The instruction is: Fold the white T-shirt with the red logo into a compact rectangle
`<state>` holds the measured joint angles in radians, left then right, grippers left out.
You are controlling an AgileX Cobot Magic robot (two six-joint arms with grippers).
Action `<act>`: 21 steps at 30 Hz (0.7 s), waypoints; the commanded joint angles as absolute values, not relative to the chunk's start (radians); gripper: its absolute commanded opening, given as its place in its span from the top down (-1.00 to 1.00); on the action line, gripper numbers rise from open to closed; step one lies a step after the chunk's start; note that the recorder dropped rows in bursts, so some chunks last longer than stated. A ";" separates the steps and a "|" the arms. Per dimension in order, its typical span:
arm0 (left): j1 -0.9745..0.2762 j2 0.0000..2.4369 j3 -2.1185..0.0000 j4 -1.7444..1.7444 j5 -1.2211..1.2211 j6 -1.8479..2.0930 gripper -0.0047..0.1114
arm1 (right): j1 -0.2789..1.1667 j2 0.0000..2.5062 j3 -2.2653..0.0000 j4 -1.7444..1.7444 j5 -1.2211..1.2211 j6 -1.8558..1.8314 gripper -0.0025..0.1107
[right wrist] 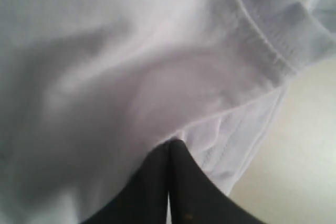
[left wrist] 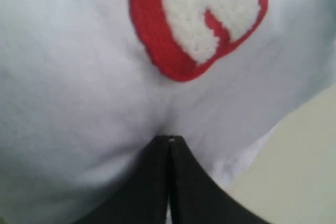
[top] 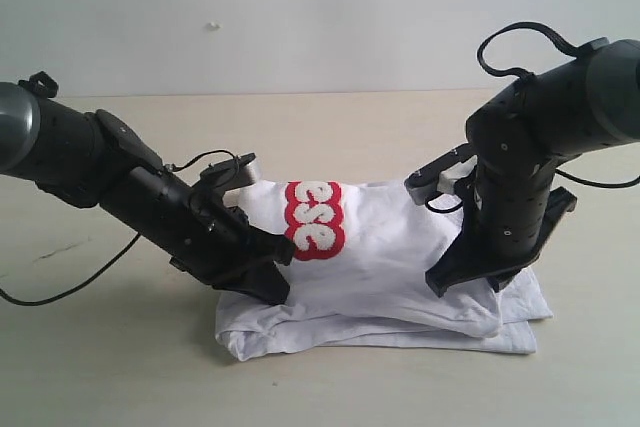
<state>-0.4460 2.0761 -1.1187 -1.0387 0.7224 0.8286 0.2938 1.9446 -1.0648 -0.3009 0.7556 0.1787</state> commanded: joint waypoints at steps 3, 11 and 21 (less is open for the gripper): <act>-0.397 2.081 -1.117 -0.902 0.717 0.753 0.91 | 0.291 1.954 -1.065 -0.108 0.729 0.027 0.96; -0.345 2.081 -1.115 -0.856 0.778 0.724 0.91 | 0.291 1.957 -1.065 -0.078 0.672 0.026 0.96; -0.340 2.081 -1.115 -0.782 0.771 0.691 0.91 | 0.291 1.957 -1.065 0.081 0.587 -0.066 0.96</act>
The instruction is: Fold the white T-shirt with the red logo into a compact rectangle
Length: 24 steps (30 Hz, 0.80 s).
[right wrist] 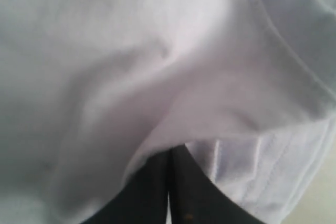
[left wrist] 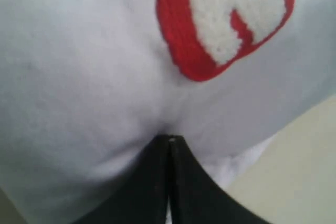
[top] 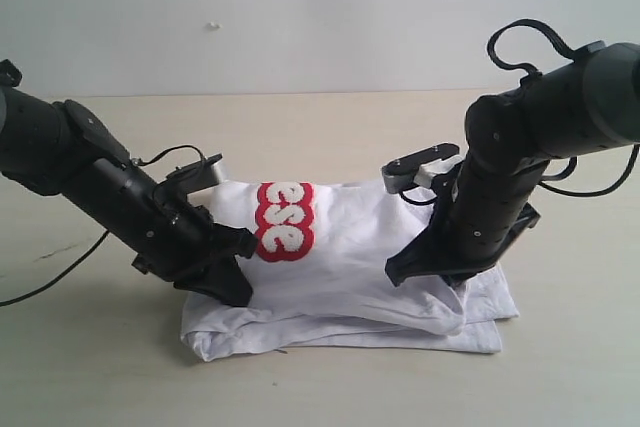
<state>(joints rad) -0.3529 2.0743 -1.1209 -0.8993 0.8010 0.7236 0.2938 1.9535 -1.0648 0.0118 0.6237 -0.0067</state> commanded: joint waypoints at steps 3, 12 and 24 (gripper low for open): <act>-0.319 2.079 -1.115 -0.784 0.771 0.679 0.91 | 0.291 1.957 -1.065 0.117 0.585 -0.098 0.96; -0.267 1.978 -1.115 -0.788 0.801 0.675 0.40 | 0.291 1.874 -1.065 -0.146 0.622 0.081 0.96; -0.249 1.633 -0.971 -0.791 0.770 0.650 0.92 | 0.291 1.489 -1.011 -0.326 0.659 0.238 0.96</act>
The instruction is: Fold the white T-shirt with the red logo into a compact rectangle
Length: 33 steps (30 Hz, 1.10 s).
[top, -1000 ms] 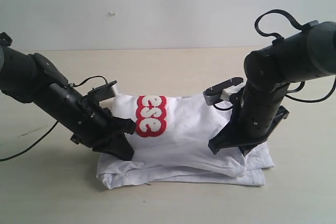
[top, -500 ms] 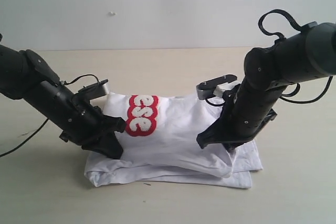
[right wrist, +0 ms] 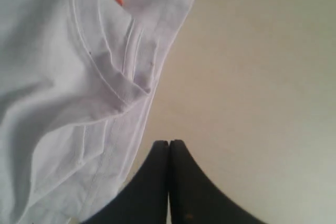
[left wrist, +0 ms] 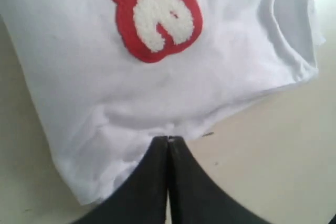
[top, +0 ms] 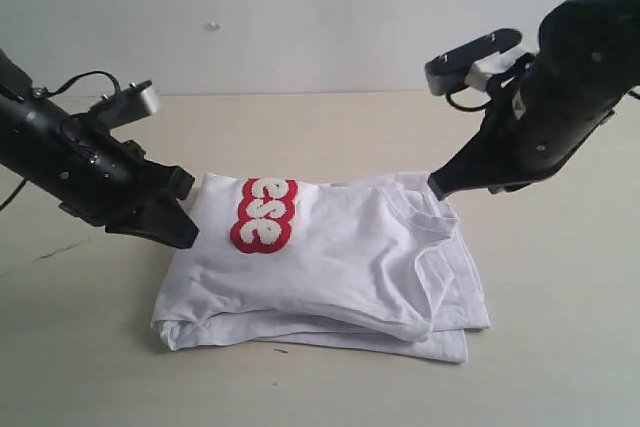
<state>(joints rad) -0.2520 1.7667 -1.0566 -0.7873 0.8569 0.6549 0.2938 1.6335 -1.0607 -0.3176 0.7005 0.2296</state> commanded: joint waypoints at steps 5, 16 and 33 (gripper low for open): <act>-0.249 1.437 -0.808 -0.866 0.556 0.650 0.92 | 0.291 1.286 -0.880 -0.326 0.583 0.238 0.96; -0.249 0.949 -0.429 -1.029 0.201 0.754 0.92 | 0.291 0.915 -0.611 -0.316 0.394 0.238 0.96; -0.249 0.461 -0.270 -1.033 0.207 0.755 0.92 | 0.291 0.639 -0.529 -0.316 0.498 0.238 0.96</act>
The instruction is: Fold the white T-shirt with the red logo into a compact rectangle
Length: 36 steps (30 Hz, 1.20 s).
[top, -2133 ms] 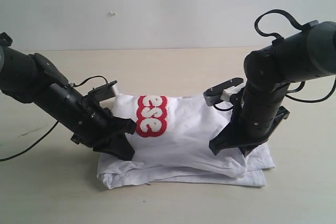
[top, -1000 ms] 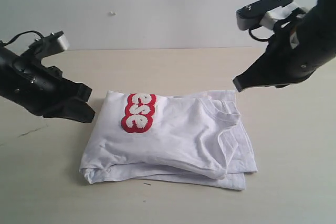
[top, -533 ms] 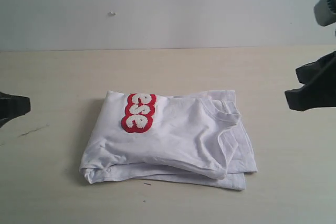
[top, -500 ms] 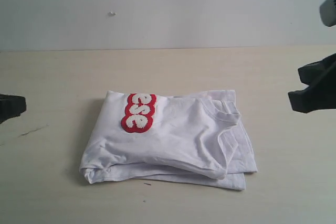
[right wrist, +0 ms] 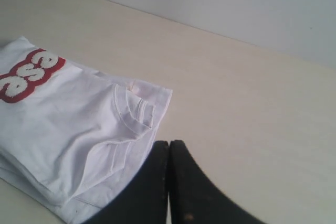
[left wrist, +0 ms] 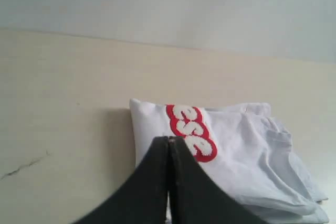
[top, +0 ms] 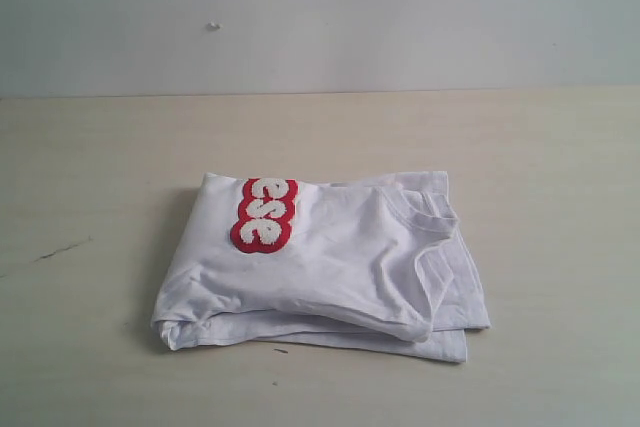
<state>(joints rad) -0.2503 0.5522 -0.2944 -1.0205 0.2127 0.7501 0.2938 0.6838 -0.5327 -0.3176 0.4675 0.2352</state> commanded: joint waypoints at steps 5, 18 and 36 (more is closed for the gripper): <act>-0.249 0.366 -0.257 -1.033 0.215 0.755 0.92 | 0.291 0.604 -0.529 -0.301 0.530 0.238 0.96; -0.249 0.331 -0.257 -1.033 0.222 0.755 0.92 | 0.291 0.602 -0.529 -0.297 0.521 0.238 0.96; -0.249 0.281 -0.255 -0.941 0.082 0.627 0.92 | 0.291 0.602 -0.529 -0.297 0.521 0.238 0.96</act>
